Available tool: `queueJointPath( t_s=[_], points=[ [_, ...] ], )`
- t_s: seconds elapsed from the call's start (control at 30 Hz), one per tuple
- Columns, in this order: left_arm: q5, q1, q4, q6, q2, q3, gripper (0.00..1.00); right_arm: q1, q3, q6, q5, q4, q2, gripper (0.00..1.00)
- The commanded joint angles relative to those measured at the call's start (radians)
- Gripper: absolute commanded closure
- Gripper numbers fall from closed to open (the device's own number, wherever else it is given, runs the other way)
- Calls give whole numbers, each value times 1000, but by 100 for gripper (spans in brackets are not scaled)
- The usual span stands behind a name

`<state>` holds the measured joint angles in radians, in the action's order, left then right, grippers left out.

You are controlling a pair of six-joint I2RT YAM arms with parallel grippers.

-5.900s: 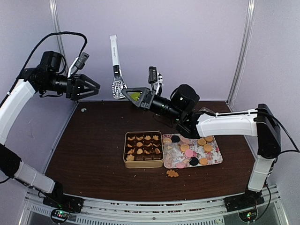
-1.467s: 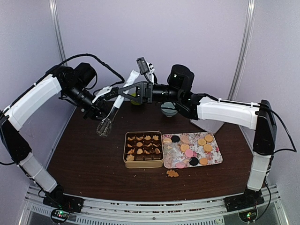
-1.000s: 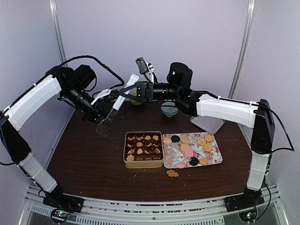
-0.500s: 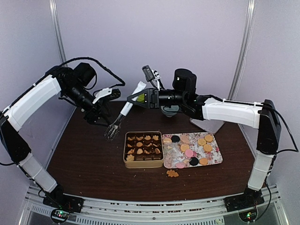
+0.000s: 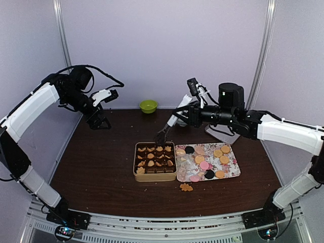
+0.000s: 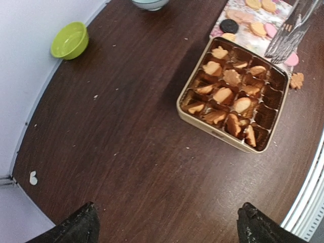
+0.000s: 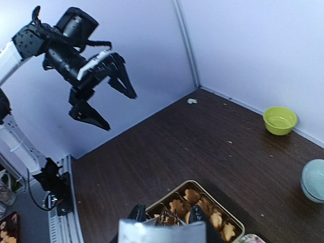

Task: Pack the cookies
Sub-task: Pick up the fake cookies from the plate.

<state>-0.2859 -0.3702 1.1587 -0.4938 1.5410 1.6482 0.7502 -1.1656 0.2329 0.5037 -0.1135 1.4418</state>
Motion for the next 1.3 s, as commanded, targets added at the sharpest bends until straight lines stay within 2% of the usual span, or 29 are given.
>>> queueJointPath(
  t_s=[0.0,0.2,0.37,0.6,0.67,0.97,1.1,1.27],
  points=[
    [70,61,-62,60,-61,-7,2,0,112,-114,-313,96,-140,72],
    [72,93,-62,63,-107,-60,2,10,265,-115,-449,149,-327,70],
    [70,96,-64,70,-113,-84,2,49,354,-104,-547,163,-394,69],
    [64,99,-64,73,-108,-92,2,82,398,-108,-703,139,-405,69],
    [60,99,-63,72,-111,-91,2,95,408,-115,-731,133,-404,65],
    [52,99,-64,69,-115,-98,2,141,455,-96,-786,93,-376,62],
    [53,99,-64,66,-116,-98,2,157,472,-86,-804,72,-363,57],
    [52,100,-63,65,-119,-103,2,179,500,-82,-842,37,-340,57]
  ],
)
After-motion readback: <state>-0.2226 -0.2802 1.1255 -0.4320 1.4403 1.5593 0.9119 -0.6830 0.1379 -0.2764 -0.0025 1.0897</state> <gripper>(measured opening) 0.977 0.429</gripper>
